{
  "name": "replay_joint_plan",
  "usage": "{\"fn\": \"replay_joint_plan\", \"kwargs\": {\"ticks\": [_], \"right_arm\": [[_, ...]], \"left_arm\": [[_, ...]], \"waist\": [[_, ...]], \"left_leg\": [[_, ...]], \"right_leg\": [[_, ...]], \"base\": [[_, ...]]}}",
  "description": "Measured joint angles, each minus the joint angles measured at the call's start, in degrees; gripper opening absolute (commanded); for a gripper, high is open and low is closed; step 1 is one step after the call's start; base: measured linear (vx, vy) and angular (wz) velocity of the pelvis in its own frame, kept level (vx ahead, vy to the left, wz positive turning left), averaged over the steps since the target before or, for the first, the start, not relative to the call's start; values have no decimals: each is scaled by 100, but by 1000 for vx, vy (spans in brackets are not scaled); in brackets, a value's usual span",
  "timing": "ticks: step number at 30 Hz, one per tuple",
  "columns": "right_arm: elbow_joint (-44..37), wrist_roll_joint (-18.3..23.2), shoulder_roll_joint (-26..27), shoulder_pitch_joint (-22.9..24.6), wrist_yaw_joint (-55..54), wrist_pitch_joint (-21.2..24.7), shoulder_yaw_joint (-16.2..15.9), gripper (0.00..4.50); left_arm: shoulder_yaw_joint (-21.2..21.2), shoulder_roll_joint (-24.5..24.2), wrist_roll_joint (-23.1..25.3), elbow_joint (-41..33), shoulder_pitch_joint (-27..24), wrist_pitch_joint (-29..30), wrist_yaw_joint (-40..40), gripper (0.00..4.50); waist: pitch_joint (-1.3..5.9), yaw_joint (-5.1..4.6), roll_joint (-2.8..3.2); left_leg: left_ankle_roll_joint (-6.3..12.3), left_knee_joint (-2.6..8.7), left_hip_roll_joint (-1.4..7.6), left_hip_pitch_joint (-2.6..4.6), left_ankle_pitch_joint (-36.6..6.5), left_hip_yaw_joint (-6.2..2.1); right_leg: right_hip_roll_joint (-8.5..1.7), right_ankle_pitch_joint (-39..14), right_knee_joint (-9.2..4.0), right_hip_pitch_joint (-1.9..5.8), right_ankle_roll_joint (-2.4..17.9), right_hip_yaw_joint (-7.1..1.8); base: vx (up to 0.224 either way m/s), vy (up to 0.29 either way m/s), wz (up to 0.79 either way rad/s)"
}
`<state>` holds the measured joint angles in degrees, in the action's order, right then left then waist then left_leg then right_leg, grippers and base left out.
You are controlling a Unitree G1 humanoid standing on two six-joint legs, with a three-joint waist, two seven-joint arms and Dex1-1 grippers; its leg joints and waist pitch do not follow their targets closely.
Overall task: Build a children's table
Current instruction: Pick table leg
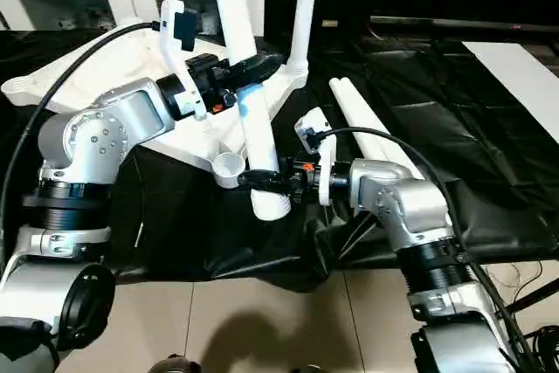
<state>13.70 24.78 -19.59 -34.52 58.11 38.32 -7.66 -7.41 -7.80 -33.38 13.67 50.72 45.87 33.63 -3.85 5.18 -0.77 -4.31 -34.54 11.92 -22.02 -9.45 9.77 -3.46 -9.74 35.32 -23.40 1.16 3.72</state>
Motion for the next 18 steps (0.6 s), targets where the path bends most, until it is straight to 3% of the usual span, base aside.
{"fn": "replay_joint_plan", "kwargs": {"ticks": [2, 5, 11, 18], "right_arm": [[5, -79, 1, -1, -27, -138, -18, 189], [13, -52, 34, -8, -8, -203, -13, 259], [10, 48, -119, -263, 309, -124, 25, 303], [5, 48, -362, -282, 721, 41, -160, 306]], "left_arm": [[-2, -7, -28, -20, -2, -7, 20, 190], [37, -28, -26, -150, -46, -77, 110, 183], [401, -225, 111, -193, -62, -202, 496, 179], [607, -273, 172, -201, -62, -228, 738, 178]], "waist": [[0, 3, -4], [1, -1, -10], [3, 5, -16], [1, 1, -28]], "left_leg": [[0, 0, 0, 0, 0, 0], [0, 0, 0, 0, 0, 0], [0, 0, 0, 0, 0, 0], [1, 0, 0, -1, 1, 0]], "right_leg": [[0, 0, 0, 0, 0, 0], [0, 0, -1, 0, 0, 0], [0, 0, -1, 1, -1, 0], [-1, 0, 0, 1, 0, 0]], "base": [[0, 0, 0], [0, 0, 0], [0, 0, 0], [0, 0, 0]]}}
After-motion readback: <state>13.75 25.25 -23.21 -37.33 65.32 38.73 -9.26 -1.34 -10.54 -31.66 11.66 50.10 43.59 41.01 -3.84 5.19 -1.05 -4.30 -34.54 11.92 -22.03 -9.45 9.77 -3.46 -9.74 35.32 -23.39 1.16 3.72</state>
